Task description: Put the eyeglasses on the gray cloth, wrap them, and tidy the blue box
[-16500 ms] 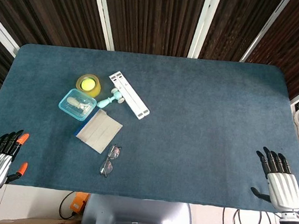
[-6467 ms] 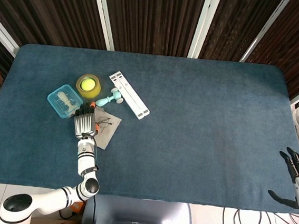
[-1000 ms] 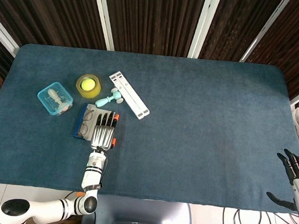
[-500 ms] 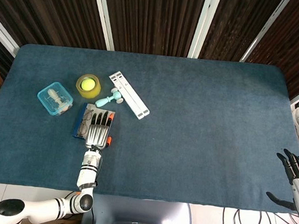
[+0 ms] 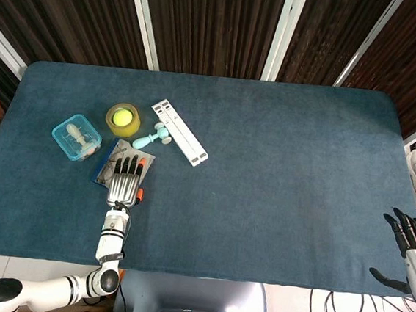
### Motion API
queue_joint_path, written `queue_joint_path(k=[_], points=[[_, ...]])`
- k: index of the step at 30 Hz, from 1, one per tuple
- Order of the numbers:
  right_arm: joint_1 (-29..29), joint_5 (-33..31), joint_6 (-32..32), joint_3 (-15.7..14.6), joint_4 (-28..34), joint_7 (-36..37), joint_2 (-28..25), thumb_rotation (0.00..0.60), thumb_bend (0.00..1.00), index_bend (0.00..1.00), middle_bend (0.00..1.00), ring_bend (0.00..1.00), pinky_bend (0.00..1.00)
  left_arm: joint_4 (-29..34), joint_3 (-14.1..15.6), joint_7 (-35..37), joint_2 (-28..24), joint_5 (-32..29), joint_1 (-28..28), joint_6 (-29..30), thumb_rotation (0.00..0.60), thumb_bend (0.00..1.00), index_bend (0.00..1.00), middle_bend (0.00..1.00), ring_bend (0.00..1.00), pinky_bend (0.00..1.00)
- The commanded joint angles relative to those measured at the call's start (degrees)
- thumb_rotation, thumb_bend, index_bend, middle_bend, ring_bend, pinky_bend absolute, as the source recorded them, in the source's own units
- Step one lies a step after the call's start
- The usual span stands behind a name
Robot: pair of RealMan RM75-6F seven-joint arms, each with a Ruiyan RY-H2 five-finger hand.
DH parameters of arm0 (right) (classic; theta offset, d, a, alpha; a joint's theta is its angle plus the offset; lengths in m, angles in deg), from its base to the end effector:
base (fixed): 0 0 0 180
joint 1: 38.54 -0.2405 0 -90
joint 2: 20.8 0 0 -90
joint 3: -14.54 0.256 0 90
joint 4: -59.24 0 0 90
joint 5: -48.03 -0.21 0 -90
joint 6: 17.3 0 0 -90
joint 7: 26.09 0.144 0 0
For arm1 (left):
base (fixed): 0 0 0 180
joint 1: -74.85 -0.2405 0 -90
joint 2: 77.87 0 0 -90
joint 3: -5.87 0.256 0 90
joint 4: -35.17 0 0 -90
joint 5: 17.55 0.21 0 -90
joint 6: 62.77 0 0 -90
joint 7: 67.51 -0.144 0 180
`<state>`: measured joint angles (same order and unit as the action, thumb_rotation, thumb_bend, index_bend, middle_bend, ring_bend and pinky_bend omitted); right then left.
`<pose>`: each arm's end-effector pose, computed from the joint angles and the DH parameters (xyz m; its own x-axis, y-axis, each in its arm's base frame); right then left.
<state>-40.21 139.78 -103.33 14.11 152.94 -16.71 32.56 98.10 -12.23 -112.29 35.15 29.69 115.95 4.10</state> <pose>-0.3177 -0.1513 0.2054 0.4021 -0.0689 0.9130 -0.9155 -0.0439 0.3999 -0.1702 0.3521 -0.0824 0.5635 0.1918 0.8036 0.8177 0.0091 -0.5755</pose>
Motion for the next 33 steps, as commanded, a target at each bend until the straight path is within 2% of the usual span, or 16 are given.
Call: queue_joint_path(k=[1, 18, 27, 33], points=[[0.0, 0.0, 0.0, 0.0, 0.0, 0.0, 0.0, 0.600, 0.25, 0.01, 0.00, 0.00, 0.00, -0.2, 0.1, 0.3, -0.3, 0.1, -0.4, 0.2, 0.600, 0.33, 0.00, 0.00, 0.00, 0.07], [0.0, 0.1, 0.0, -0.1, 0.1, -0.3, 0.0, 0.600, 0.25, 0.01, 0.00, 0.00, 0.00, -4.0, 0.5, 3.1, -2.0, 0.9, -3.0, 1.4, 0.600, 0.33, 0.00, 0.00, 0.00, 0.07], [0.1, 0.0, 0.0, -0.1, 0.1, -0.1, -0.1, 0.600, 0.25, 0.01, 0.00, 0.00, 0.00, -9.5, 1.4, 2.0, 0.9, 2.9, -3.2, 4.5, 0.600, 0.36, 0.00, 0.00, 0.00, 0.09], [0.0, 0.0, 0.2, -0.1, 0.1, -0.2, -0.1, 0.600, 0.25, 0.01, 0.00, 0.00, 0.00, -14.0, 1.4, 1.3, 3.5, 5.2, -2.9, 7.4, 0.600, 0.39, 0.08, 0.00, 0.00, 0.12]])
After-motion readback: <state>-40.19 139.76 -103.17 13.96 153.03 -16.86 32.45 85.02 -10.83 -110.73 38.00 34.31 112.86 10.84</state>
